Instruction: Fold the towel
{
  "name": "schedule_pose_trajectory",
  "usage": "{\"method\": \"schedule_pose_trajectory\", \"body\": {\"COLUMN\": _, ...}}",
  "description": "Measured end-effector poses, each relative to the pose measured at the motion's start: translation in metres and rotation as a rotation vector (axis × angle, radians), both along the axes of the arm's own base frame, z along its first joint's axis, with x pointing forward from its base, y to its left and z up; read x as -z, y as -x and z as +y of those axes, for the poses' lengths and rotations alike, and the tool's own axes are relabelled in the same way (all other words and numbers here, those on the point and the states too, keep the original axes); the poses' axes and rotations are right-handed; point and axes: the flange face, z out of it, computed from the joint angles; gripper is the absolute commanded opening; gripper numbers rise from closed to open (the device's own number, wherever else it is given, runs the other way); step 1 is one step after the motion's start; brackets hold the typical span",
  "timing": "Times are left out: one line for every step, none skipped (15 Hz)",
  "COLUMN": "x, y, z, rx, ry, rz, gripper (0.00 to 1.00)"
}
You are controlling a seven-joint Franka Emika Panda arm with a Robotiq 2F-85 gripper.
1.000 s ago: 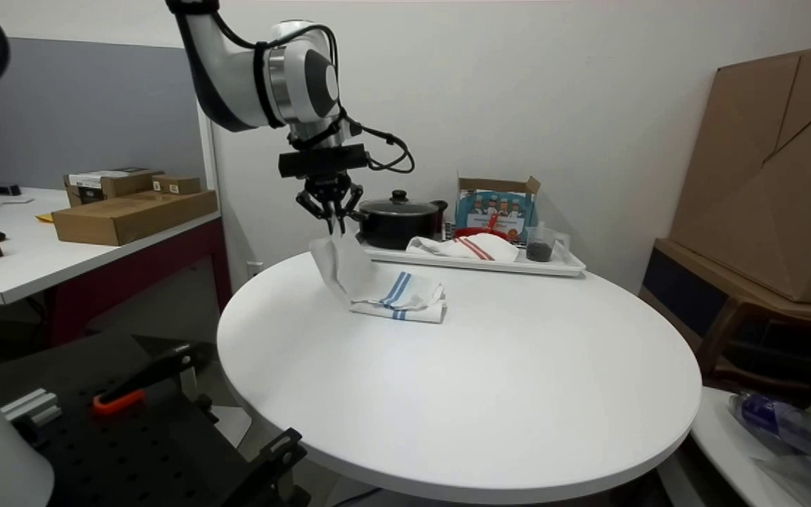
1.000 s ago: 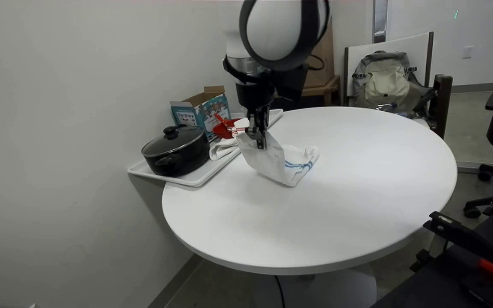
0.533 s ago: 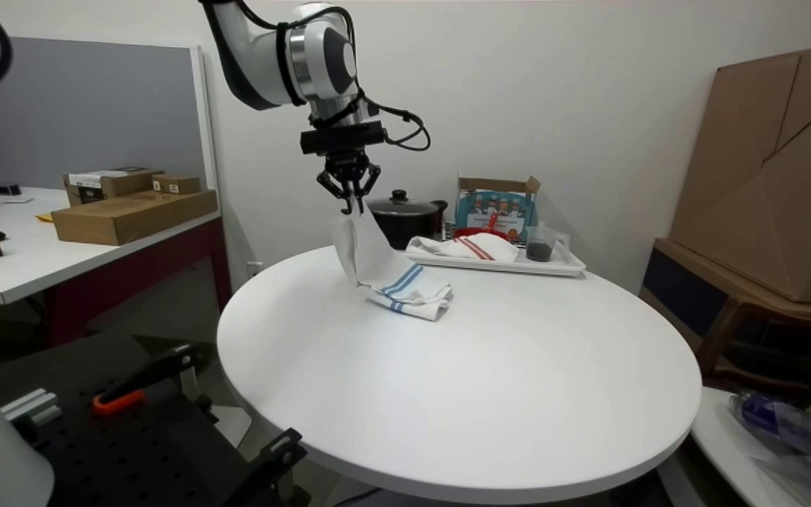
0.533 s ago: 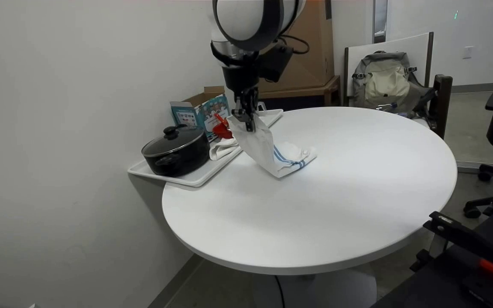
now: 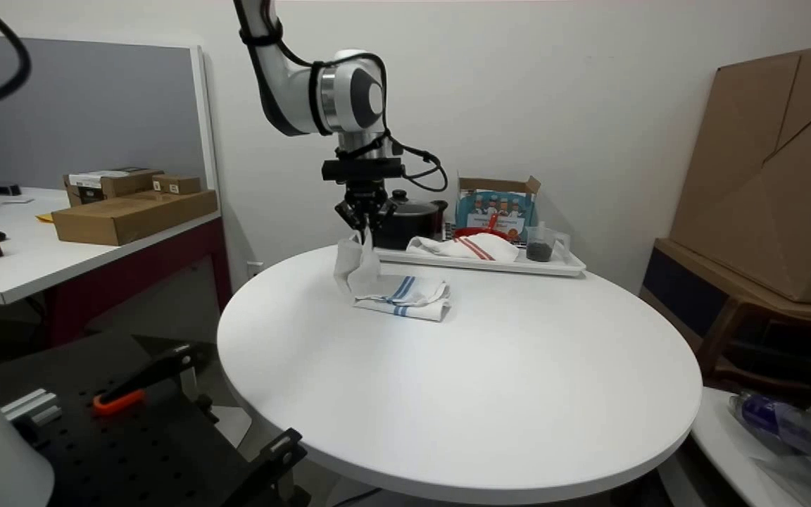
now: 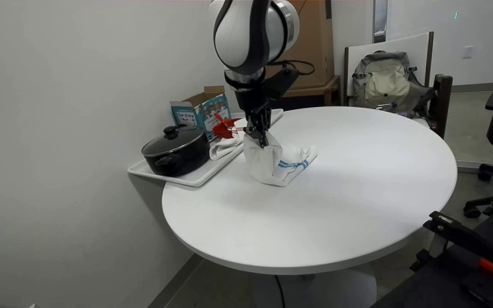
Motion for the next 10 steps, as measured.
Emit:
{"method": "schedule_pose_trajectory", "body": {"x": 0.009, "y": -0.007, "z": -0.009, "rx": 0.026, "ry": 0.004, "rz": 0.019, "gripper": 0.01}}
{"method": "schedule_pose_trajectory", "body": {"x": 0.017, "y": -0.014, "z": -0.019, "rx": 0.053, "ry": 0.008, "rz": 0.037, "gripper": 0.01}}
{"method": "schedule_pose_trajectory", "body": {"x": 0.025, "y": -0.021, "z": -0.029, "rx": 0.077, "ry": 0.014, "rz": 0.051, "gripper": 0.01}}
{"method": "schedule_pose_trajectory", "body": {"x": 0.032, "y": -0.028, "z": -0.040, "rx": 0.100, "ry": 0.022, "rz": 0.062, "gripper": 0.01}}
{"method": "schedule_pose_trajectory", "body": {"x": 0.038, "y": -0.035, "z": -0.051, "rx": 0.123, "ry": 0.030, "rz": 0.071, "gripper": 0.01}}
{"method": "schedule_pose_trajectory", "body": {"x": 0.044, "y": -0.041, "z": -0.063, "rx": 0.145, "ry": 0.038, "rz": 0.078, "gripper": 0.01}}
{"method": "schedule_pose_trajectory", "body": {"x": 0.049, "y": -0.047, "z": -0.073, "rx": 0.165, "ry": 0.045, "rz": 0.083, "gripper": 0.01}}
{"method": "schedule_pose_trajectory", "body": {"x": 0.053, "y": -0.053, "z": -0.082, "rx": 0.184, "ry": 0.051, "rz": 0.086, "gripper": 0.01}}
{"method": "schedule_pose_trajectory", "body": {"x": 0.055, "y": -0.058, "z": -0.091, "rx": 0.201, "ry": 0.056, "rz": 0.088, "gripper": 0.01}}
{"method": "schedule_pose_trajectory", "body": {"x": 0.057, "y": -0.063, "z": -0.099, "rx": 0.216, "ry": 0.061, "rz": 0.087, "gripper": 0.01}}
